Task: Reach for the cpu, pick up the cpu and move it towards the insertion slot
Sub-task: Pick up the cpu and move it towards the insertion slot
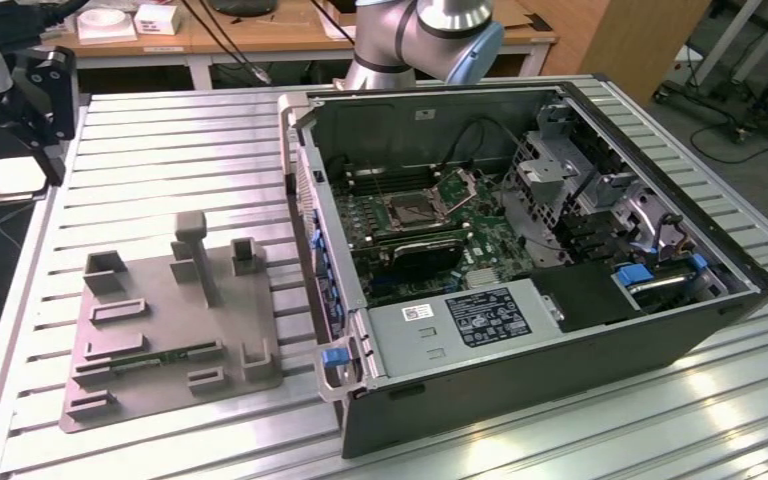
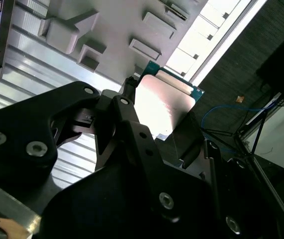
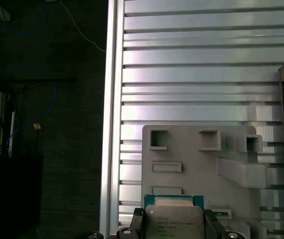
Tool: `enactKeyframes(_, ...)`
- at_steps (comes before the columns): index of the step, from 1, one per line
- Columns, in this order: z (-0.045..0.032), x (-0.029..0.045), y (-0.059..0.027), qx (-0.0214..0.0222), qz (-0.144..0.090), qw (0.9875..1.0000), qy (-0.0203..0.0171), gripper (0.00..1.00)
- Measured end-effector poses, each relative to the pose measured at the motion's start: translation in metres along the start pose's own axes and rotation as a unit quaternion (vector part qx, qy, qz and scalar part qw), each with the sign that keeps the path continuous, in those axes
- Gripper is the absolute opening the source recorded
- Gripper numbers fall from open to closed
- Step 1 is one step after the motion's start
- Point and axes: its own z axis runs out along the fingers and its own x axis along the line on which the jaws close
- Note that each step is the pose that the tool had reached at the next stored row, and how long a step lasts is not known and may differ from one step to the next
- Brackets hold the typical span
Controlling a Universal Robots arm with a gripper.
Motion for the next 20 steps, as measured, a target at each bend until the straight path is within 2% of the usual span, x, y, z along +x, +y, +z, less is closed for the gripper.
enactKeyframes(20, -0.0024, -0.0021, 0.0002, 0.0000, 0.000, 1.0000, 0.0000, 0.54)
